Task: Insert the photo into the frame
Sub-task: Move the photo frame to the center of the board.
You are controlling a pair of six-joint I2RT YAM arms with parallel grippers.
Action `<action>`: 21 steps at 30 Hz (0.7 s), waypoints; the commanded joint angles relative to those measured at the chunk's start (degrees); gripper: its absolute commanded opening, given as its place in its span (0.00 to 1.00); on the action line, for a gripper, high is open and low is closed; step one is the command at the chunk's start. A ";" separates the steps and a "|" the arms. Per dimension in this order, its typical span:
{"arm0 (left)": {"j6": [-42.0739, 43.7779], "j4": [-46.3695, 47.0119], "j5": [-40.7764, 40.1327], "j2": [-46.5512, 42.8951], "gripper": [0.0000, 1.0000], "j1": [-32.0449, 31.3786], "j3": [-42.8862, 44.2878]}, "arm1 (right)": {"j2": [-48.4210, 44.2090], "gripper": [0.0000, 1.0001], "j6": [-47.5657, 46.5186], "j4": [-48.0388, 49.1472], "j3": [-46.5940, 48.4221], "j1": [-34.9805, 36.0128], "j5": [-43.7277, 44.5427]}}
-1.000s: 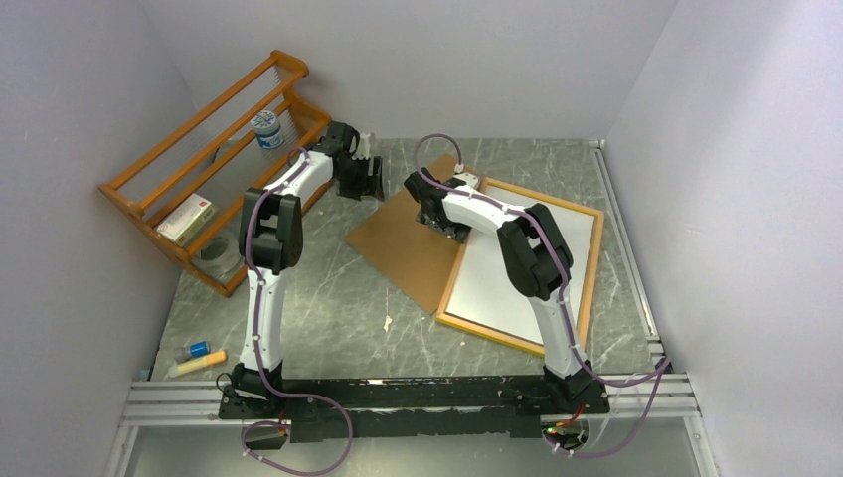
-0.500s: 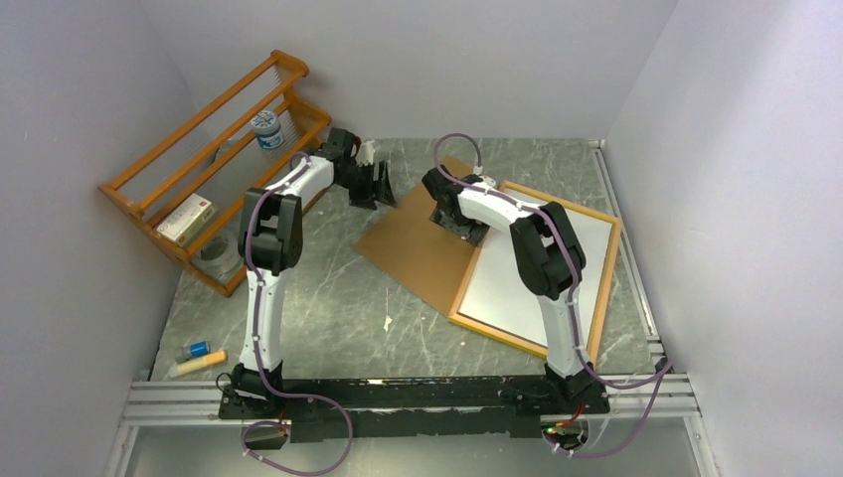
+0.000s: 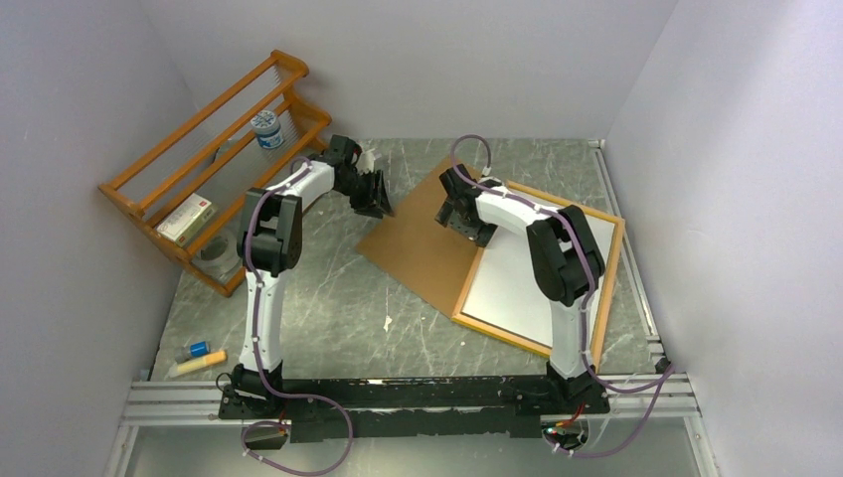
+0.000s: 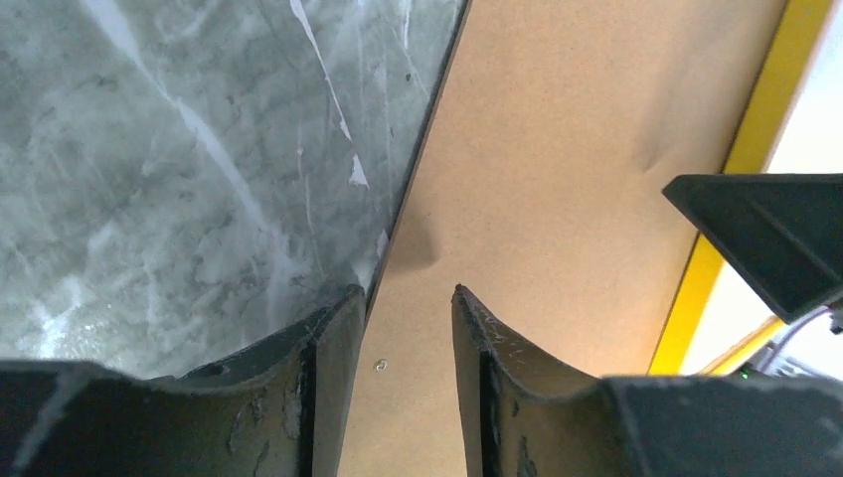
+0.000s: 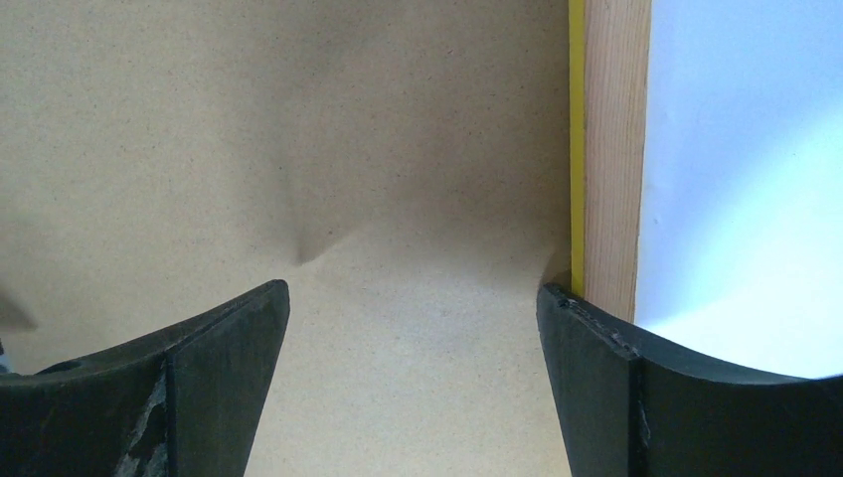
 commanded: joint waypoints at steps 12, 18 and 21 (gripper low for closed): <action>-2.18 3.77 -4.38 -11.96 0.44 -3.29 -6.86 | -0.40 0.92 -2.36 4.25 -6.50 -2.65 -9.27; -4.69 7.23 -0.26 -11.04 0.38 -4.88 -10.67 | -0.38 0.91 -2.67 5.11 -6.43 -2.93 -9.84; -4.29 6.54 -1.57 -9.65 0.35 -5.52 -11.48 | -0.32 0.91 -3.00 5.11 -6.27 -3.10 -9.73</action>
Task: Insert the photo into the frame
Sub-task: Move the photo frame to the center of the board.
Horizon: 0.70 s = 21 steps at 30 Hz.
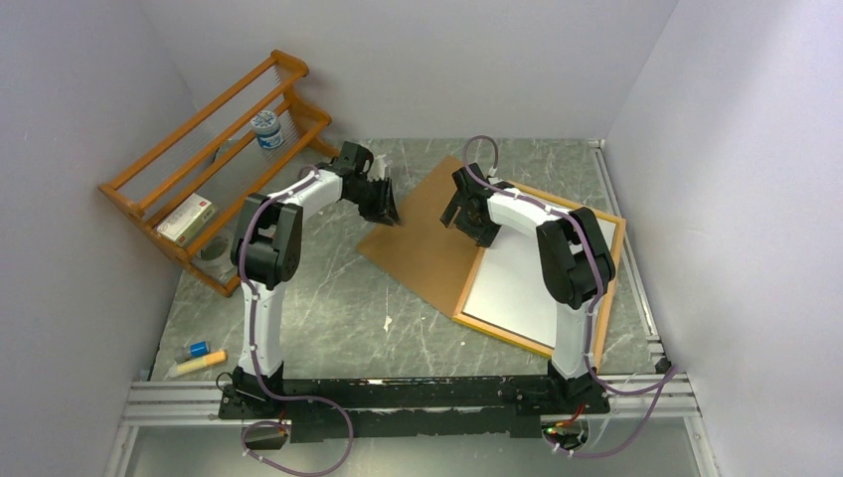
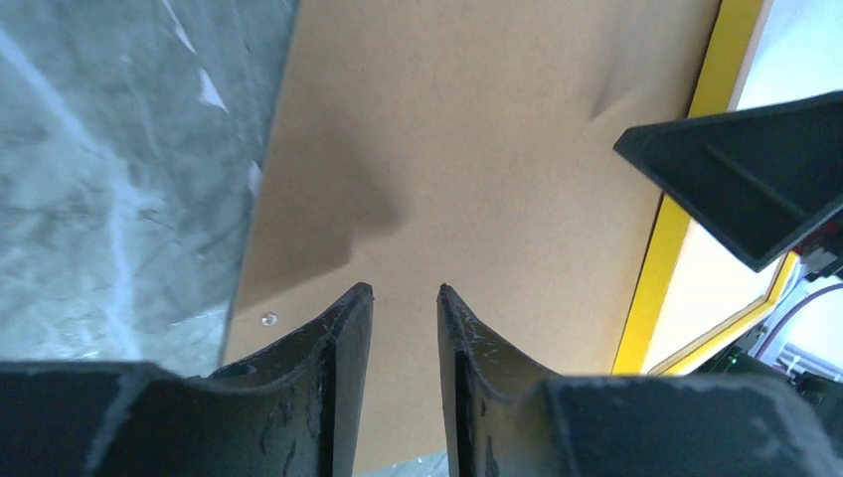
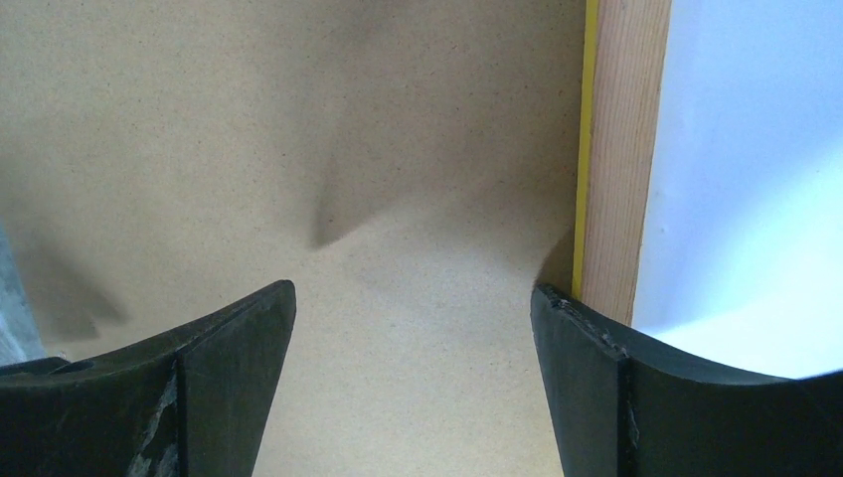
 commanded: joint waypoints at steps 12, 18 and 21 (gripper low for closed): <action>-0.42 -7.06 -15.19 4.96 0.29 -1.45 -1.77 | 1.76 0.99 2.90 -3.57 -3.47 -2.06 1.33; -0.79 -9.30 -17.36 6.72 0.29 -1.45 -0.21 | -0.68 0.99 3.85 -4.71 -5.61 -3.41 3.36; -1.05 -9.48 -17.27 7.04 0.29 -1.45 0.11 | -1.35 0.99 4.92 -6.46 -5.86 -3.66 5.01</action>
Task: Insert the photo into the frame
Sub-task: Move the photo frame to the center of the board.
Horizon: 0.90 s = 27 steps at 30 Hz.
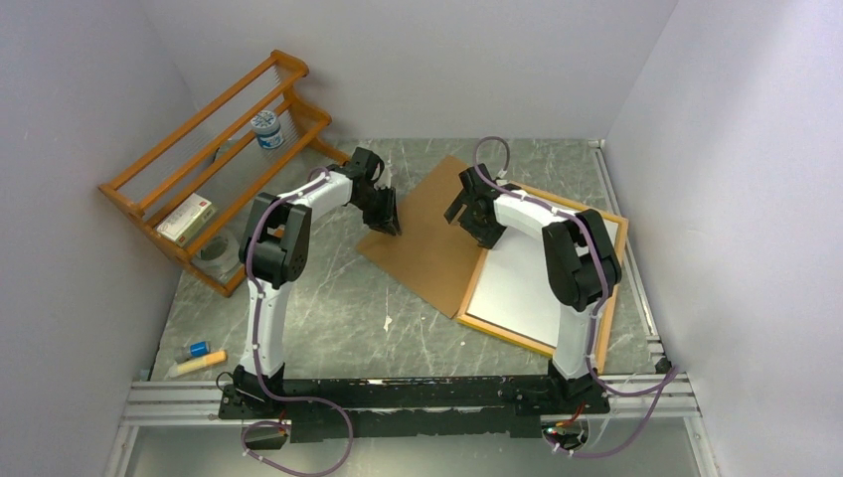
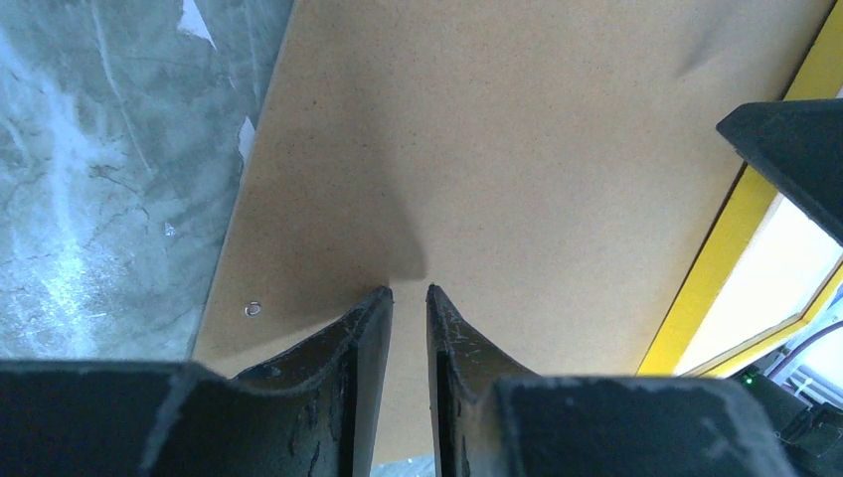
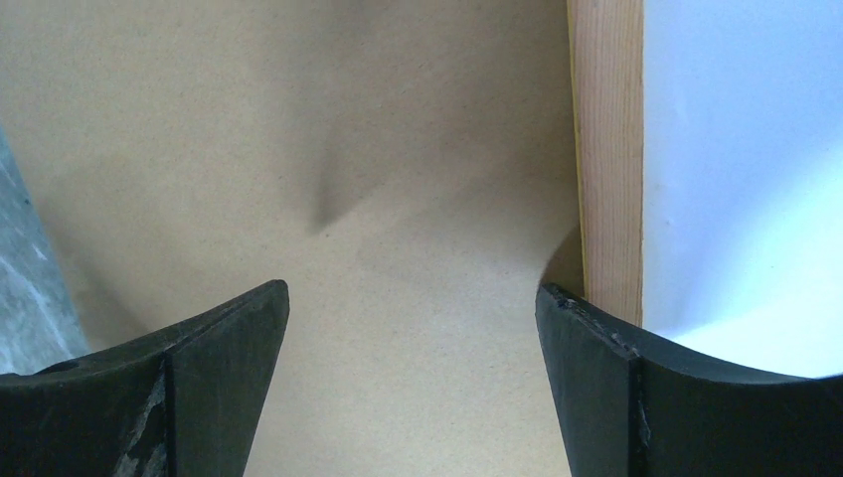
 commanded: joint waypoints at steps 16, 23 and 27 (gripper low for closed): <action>0.92 -5.40 -11.54 4.84 0.29 1.06 0.16 | 0.22 0.99 3.80 -14.05 -2.20 -3.03 11.33; 1.19 -6.00 -11.42 5.08 0.29 1.06 1.14 | 1.46 0.99 6.77 -18.67 -0.60 -3.40 13.21; 1.41 -6.48 -11.42 5.35 0.30 1.06 2.18 | 1.97 0.99 7.60 -19.71 -0.08 -3.39 13.06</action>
